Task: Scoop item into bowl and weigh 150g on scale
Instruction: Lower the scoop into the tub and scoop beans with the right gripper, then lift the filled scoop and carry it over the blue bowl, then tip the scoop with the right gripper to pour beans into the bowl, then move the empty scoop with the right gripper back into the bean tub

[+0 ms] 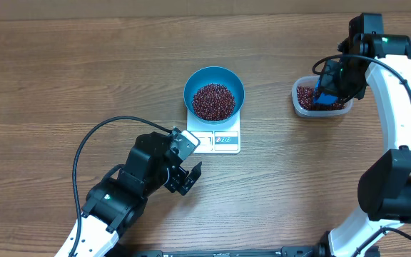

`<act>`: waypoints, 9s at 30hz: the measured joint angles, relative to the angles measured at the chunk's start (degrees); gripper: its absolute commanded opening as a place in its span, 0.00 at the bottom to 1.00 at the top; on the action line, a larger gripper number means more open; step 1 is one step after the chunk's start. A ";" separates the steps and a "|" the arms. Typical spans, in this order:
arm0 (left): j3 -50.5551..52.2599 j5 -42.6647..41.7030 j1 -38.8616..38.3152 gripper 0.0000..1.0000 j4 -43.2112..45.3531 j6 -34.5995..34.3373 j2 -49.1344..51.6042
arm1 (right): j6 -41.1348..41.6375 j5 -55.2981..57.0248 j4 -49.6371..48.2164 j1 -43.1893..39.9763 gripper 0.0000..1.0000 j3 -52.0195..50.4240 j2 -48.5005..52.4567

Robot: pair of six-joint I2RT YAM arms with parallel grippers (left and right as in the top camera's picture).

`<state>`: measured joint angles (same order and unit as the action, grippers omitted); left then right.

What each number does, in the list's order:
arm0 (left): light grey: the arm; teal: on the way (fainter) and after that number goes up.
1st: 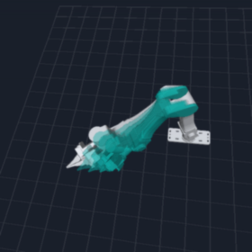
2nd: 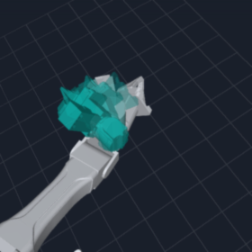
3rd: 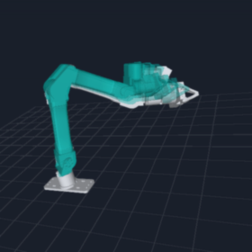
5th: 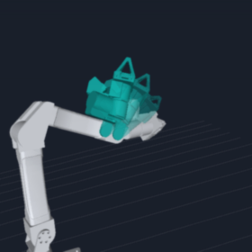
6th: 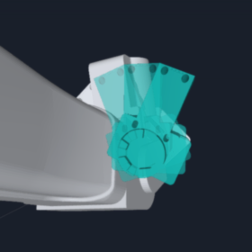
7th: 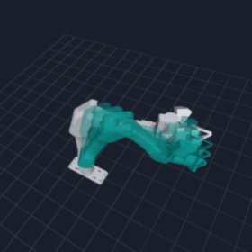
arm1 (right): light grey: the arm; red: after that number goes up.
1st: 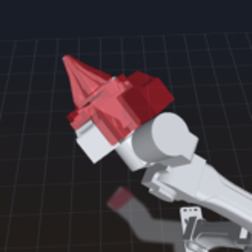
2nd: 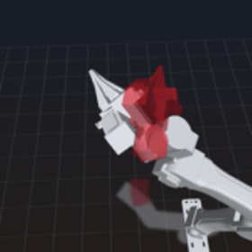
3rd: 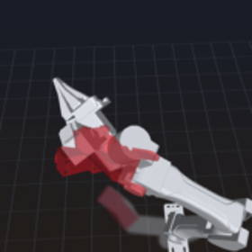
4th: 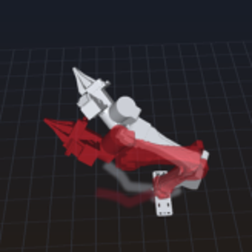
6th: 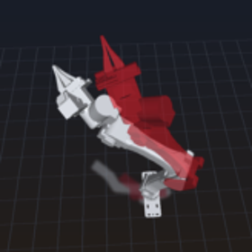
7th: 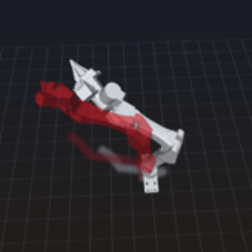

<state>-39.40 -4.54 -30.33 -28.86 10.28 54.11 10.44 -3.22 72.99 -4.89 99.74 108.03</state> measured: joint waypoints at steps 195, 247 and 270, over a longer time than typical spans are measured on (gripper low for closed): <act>0.00 0.00 0.00 1.00 0.00 0.00 0.00 | -6.36 19.91 -0.55 39.87 0.04 11.69 -4.15; 0.00 0.00 0.00 0.99 0.00 0.00 0.00 | 11.82 27.15 1.86 20.11 0.04 10.19 -4.15; 0.00 0.02 0.00 1.00 0.00 0.00 0.00 | 11.85 21.16 -3.76 16.17 0.04 -6.12 -4.17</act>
<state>-39.40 -4.51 -30.33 -28.86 10.28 54.11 22.28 17.93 69.23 11.29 93.62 103.85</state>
